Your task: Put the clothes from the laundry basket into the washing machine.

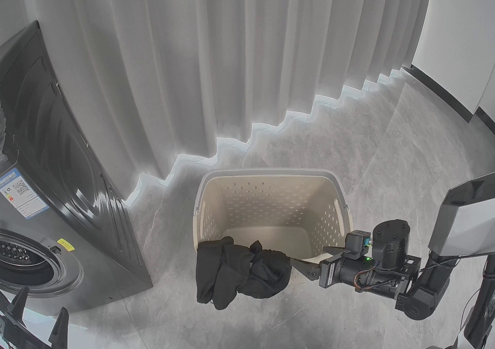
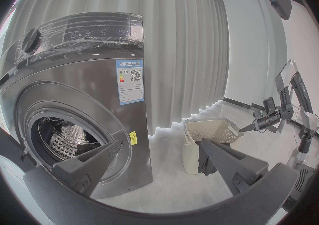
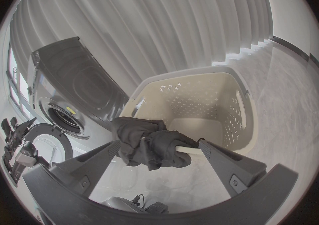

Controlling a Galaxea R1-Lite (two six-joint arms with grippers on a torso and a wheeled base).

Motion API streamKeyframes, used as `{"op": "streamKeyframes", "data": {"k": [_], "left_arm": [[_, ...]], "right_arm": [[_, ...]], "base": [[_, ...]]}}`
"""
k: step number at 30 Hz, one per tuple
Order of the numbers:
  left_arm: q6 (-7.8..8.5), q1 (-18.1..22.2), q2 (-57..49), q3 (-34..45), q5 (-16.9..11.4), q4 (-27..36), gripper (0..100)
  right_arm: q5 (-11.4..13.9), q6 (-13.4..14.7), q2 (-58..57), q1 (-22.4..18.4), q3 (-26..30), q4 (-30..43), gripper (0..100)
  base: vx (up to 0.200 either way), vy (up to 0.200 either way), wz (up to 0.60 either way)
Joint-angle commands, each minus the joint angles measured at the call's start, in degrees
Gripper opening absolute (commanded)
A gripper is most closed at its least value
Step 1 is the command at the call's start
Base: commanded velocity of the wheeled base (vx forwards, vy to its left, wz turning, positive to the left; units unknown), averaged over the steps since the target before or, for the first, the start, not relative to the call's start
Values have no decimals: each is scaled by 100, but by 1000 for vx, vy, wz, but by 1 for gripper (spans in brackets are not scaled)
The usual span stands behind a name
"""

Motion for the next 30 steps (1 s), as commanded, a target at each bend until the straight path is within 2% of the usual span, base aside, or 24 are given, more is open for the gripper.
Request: {"op": "streamKeyframes", "data": {"k": [1, 11, 19, 21, 26, 30], "left_arm": [[0, 2, -84, 92, 4, 0, 100], [9, 2, -93, 92, -4, 0, 100], [9, 2, -93, 92, -4, 0, 100], [9, 2, -93, 92, -4, 0, 100], [9, 2, -93, 92, -4, 0, 100], [9, 2, -93, 92, -4, 0, 100]], "right_arm": [[-81, 12, 624, 35, -167, -56, 100], [-64, 39, 1098, 343, -598, -127, 100], [-46, 214, 1309, 501, -695, -135, 100], [-46, 311, 1318, 554, -695, -135, 100], [-37, 795, 1397, 703, -695, -127, 100], [-29, 900, 1476, 712, -739, -118, 100]], "base": [[0, 0, 0], [0, 0, 0], [0, 0, 0], [0, 0, 0], [0, 0, 0], [0, 0, 0]]}}
